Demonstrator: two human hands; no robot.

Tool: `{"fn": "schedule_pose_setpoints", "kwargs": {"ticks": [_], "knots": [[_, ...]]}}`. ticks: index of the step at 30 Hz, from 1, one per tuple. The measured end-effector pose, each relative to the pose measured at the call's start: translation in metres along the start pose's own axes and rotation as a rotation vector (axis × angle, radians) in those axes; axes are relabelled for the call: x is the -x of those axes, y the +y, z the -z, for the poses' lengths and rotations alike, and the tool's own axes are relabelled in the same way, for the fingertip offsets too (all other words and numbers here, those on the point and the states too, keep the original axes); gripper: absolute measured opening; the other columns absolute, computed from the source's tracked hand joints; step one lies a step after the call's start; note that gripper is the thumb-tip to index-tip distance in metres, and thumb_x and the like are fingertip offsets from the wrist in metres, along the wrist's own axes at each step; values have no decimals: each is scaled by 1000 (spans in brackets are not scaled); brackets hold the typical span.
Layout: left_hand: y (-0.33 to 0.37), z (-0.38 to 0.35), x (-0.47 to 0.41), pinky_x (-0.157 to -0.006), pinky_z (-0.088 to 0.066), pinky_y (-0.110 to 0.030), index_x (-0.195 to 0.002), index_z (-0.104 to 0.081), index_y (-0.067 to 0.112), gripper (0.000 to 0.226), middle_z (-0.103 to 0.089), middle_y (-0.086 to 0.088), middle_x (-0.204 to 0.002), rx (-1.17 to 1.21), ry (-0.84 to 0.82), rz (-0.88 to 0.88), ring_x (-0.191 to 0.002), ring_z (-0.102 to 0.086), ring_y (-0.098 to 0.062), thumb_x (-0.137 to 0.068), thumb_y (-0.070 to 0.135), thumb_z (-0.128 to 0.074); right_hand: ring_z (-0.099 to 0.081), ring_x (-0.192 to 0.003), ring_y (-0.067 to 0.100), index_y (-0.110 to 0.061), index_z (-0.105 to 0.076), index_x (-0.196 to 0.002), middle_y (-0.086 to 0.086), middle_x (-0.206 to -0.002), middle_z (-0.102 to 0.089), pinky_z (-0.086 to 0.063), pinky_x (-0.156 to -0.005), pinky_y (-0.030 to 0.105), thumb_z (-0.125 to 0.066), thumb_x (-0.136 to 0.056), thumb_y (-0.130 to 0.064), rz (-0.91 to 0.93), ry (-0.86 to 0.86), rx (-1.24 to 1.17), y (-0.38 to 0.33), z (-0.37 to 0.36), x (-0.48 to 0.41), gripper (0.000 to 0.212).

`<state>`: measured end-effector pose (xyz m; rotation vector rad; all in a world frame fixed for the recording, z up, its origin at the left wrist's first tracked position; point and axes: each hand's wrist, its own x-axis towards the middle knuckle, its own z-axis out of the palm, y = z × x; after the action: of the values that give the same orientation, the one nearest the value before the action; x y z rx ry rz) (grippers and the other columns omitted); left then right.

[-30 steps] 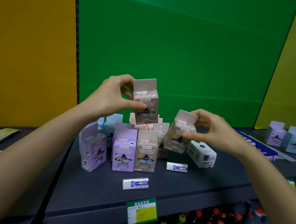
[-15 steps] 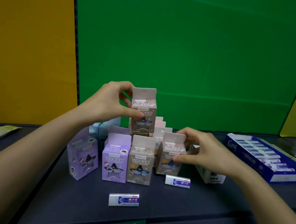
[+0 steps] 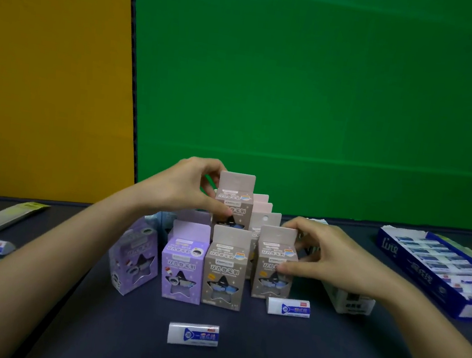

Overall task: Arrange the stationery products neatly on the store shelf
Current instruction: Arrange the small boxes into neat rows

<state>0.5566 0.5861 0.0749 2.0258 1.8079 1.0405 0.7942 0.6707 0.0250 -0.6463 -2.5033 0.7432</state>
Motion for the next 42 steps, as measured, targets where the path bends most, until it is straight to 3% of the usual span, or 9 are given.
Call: {"fn": "schedule_pose_setpoints", "kwargs": {"ticks": [3, 8, 12, 17, 21, 29, 33, 37, 42], "knots": [[-3, -4, -2, -60, -46, -15, -90, -58, 12, 36, -60, 2, -87, 15, -44, 34, -68, -61, -9, -62, 16, -82, -61, -87, -3, -27, -56, -106, -11, -99, -67, -48, -66, 13, -76, -73, -29, 11, -1, 35, 1, 2, -1, 38], [-7, -5, -8, -61, -46, -12, -77, -53, 16, 30, -60, 4, -71, -21, -142, 64, -63, -59, -6, -66, 5, -78, -56, -82, -2, -24, -59, -106, -8, -95, -63, -43, -65, 9, -74, -74, -33, 42, 22, 104, -2, 6, -3, 37], [-10, -3, -13, -62, -45, -11, -81, -57, 16, 21, -64, 3, -74, -155, -252, 81, -66, -58, -7, -71, 2, -70, -55, -86, -2, -28, -64, -106, -14, -98, -59, -41, -68, 6, -70, -77, -38, 72, 46, 150, -2, 9, -7, 31], [-9, -2, -18, -58, -41, -10, -85, -65, 13, 15, -66, 2, -79, -372, -291, 38, -62, -53, -3, -71, 15, -71, -56, -89, -3, -28, -66, -109, -14, -99, -60, -41, -73, 6, -61, -84, -37, 95, 81, 175, -3, 13, -15, 27], [-9, 0, -20, -57, -38, -9, -88, -67, 13, 23, -65, 3, -81, -387, -243, 20, -62, -52, -1, -73, 29, -73, -58, -83, 4, -22, -70, -102, -11, -94, -63, -39, -67, 5, -61, -86, -28, 95, 154, 221, -3, 21, -33, 20], [-16, -3, -23, -53, -37, -8, -72, -70, 16, 10, -65, 5, -64, -403, -149, -9, -48, -50, 7, -69, 22, -77, -56, -57, -3, -21, -76, -84, -2, -79, -74, -43, -61, 9, -77, -71, -27, -15, 26, 308, -5, 27, -66, 14], [-19, 1, -21, -53, -38, -11, -72, -71, 17, 9, -65, 8, -62, -419, -157, -10, -49, -50, 4, -70, 23, -77, -65, -65, 1, -12, -76, -82, 5, -78, -76, -51, -73, 17, -78, -71, -17, -11, 12, 275, -6, 25, -72, 12], [-18, 0, -21, -51, -37, -8, -72, -71, 17, 9, -64, 10, -62, -424, -139, 4, -48, -50, 7, -69, 23, -77, -60, -52, -8, -10, -75, -81, 1, -68, -72, -44, -61, 3, -77, -72, -13, -11, 9, 247, -8, 20, -76, 10], [-13, 2, -19, -51, -37, -5, -79, -72, 17, 15, -67, 8, -69, -435, -144, 23, -53, -53, 7, -68, 27, -78, -62, -61, -4, -16, -76, -83, -3, -74, -73, -46, -66, 9, -74, -75, -21, -4, 10, 268, -11, 22, -74, 10]]}}
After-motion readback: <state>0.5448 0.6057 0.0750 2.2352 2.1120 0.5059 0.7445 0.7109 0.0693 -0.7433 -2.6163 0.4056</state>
